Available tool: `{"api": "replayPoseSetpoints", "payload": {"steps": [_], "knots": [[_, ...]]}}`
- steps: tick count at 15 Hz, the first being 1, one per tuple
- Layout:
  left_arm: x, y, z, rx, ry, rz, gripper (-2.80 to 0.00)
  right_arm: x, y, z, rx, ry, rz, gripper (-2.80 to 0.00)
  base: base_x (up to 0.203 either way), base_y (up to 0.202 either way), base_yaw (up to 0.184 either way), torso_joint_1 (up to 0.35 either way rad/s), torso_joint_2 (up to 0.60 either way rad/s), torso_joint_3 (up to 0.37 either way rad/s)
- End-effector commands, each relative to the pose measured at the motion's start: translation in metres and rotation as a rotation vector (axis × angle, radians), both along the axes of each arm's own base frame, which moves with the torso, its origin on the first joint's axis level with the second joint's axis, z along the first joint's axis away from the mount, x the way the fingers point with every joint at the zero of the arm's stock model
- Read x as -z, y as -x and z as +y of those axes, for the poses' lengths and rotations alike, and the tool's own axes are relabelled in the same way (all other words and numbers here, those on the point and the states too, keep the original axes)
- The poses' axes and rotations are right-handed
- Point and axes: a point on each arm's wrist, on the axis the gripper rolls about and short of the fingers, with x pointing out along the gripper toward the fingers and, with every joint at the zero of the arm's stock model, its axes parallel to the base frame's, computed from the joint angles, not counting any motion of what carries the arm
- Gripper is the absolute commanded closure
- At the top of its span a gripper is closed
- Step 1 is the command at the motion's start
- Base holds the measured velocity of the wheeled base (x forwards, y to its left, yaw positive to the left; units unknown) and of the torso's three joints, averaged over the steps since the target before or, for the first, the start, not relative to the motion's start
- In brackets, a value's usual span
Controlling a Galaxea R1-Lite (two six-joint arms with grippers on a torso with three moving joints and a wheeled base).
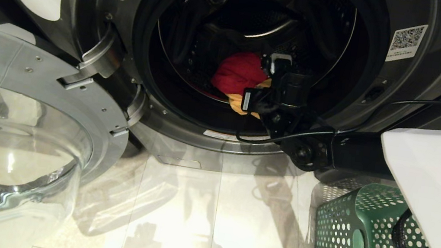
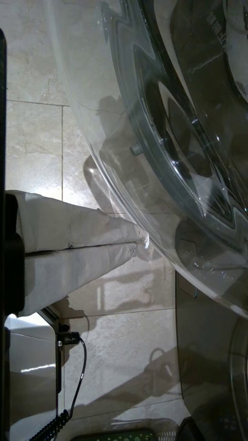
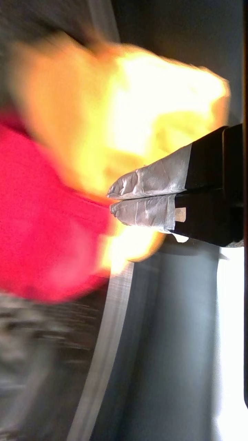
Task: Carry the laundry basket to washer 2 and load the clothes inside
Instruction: Place the clothes into the washing machine
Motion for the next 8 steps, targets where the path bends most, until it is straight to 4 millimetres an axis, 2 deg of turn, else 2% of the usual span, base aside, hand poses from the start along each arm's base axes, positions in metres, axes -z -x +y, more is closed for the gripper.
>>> {"api": "replayPoseSetpoints", "payload": {"steps": [1,4,8], "knots": [[0.0,0.0,0.0,0.0,0.0,0.001,0.0,0.01,0.006,-0.005,0.012,-0.024,0.212,0.0,0.0,0.0,0.0,0.0,0.0,0.0],[0.0,0.0,0.0,0.0,0.0,0.0,0.0,0.024,-0.007,-0.008,0.055,-0.133,0.369,0.0,0.0,0.0,0.0,0.0,0.0,0.0],[0.0,0.0,0.0,0.0,0.0,0.0,0.0,0.053,-0.021,-0.012,0.065,-0.113,0.438,0.0,0.0,0.0,0.0,0.0,0.0,0.0]]}}
